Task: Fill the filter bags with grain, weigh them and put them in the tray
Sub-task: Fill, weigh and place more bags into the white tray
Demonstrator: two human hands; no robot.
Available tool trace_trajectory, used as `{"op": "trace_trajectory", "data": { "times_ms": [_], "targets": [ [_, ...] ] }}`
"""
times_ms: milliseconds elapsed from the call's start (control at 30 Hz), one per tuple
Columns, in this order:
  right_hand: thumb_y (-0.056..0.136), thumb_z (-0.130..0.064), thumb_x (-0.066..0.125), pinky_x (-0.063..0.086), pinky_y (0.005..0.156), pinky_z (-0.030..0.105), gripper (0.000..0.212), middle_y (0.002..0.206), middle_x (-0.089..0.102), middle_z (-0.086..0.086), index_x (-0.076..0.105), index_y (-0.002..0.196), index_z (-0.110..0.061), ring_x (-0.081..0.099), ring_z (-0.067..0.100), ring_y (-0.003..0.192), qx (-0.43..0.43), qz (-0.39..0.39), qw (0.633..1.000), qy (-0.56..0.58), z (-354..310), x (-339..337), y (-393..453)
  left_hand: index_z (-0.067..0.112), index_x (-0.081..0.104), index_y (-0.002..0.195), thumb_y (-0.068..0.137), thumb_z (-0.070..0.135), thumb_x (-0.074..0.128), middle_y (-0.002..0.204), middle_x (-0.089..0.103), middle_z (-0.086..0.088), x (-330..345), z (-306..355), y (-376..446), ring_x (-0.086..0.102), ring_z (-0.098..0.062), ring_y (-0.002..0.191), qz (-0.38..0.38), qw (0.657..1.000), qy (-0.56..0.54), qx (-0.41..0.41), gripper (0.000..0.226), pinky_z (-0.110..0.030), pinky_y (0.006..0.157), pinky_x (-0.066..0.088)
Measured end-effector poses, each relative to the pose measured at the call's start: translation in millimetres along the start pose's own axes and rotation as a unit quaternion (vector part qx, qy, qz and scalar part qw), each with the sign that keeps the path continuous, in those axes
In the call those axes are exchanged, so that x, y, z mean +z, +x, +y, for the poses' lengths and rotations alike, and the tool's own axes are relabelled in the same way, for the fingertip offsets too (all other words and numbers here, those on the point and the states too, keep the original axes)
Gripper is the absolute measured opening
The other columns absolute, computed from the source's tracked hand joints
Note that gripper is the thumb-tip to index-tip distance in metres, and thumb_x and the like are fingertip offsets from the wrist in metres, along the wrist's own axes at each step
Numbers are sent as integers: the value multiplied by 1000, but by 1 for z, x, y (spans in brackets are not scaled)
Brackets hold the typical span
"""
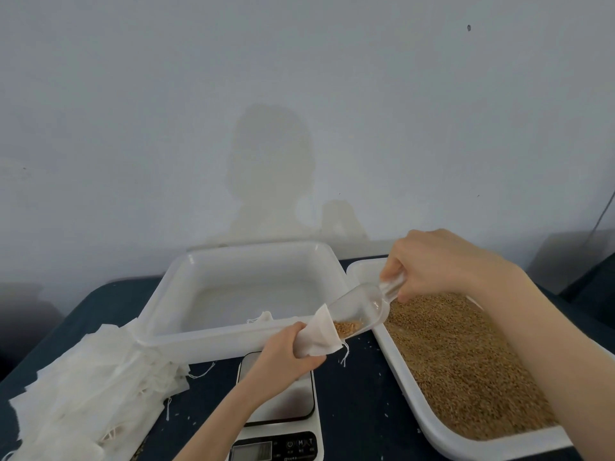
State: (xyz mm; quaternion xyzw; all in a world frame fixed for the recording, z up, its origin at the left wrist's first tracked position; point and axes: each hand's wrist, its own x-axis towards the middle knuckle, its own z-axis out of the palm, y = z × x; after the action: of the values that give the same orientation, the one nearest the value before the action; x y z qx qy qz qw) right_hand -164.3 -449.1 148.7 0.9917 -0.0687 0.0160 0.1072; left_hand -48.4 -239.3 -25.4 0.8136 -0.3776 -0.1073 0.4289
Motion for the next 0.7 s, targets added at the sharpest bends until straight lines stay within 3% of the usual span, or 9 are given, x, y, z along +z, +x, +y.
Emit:
{"op": "trace_trajectory", "data": {
  "times_ms": [200,367,600,700],
  "targets": [
    [72,-39,76,47,74,24,41,110,68,-19,68,112,-39,63,6,98,20,-17,999,26,5,6,-6,34,55,98,79,35,70,82,62,11,-2,-3,3,53,5,60,-10,1000,-4,-4,24,-14,56,45],
    [72,-38,74,50,74,26,38,105,69,-18,69,110,-39,65,9,93,16,8,1000,25,8,3,-5,36,56,93,80,32,70,71,60,13,4,-3,4,53,3,50,-10,999,-35,-9,20,-8,47,39],
    [72,-37,75,53,80,30,39,108,69,-17,69,111,-39,65,9,96,19,12,999,44,10,1,-5,35,57,98,82,28,69,78,63,12,6,-7,6,51,0,49,-14,997,-69,-18,22,-13,51,44],
    [70,-38,77,46,71,16,39,105,68,-25,70,108,-40,61,-3,94,25,9,995,98,16,11,-6,38,56,99,83,27,67,78,62,14,4,-7,5,52,1,51,-9,996,-84,-20,22,-11,50,42]
  ]
}}
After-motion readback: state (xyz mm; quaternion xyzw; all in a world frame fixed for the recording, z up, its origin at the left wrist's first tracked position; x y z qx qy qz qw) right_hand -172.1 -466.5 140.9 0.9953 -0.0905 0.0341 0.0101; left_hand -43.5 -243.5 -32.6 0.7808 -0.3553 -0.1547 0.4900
